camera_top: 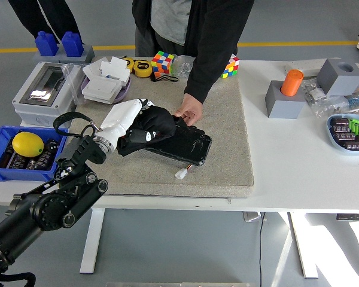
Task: Pick the rag up,wipe the panel,place it on the desk
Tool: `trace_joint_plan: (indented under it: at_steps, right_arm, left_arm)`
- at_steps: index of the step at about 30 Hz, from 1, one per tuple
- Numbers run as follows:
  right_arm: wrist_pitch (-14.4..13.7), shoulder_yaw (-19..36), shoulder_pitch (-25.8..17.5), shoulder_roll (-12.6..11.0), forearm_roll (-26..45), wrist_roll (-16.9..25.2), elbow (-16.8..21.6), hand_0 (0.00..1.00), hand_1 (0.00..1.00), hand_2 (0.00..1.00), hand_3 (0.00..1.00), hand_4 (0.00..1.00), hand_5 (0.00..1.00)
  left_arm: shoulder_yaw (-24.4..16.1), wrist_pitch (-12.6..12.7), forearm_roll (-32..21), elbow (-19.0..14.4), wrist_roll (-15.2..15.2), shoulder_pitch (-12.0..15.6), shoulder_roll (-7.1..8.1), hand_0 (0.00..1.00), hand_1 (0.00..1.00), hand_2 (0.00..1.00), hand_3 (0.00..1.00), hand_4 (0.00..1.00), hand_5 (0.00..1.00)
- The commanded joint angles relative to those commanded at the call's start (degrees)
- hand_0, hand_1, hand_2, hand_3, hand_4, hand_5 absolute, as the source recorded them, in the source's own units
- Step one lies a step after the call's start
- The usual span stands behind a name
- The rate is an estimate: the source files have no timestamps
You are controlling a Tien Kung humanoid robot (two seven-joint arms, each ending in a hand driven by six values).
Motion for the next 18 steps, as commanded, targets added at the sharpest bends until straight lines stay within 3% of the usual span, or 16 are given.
trace_joint_plan:
  at_steps: [11, 18]
  right_arm:
    - [0.0, 0.1, 0.1, 0.1, 0.0, 0.0, 0.0, 0.591, 0.604, 0.537, 0.534, 0.904, 0.357]
    - [0.0, 0.2, 0.0, 0.1, -0.1, 0.0, 0.0, 0.591, 0.604, 0.536, 0.534, 0.904, 0.357]
  left_arm:
    - [-6.9, 0.3, 1.4, 2.5, -0.7, 0.2, 1.26, 0.243, 0.363, 0.462, 0.561, 0.736, 0.002]
    - [-7.5, 0.2, 1.5, 3.1, -0.6, 0.1, 1.53, 0.243, 0.364, 0.463, 0.561, 0.737, 0.002]
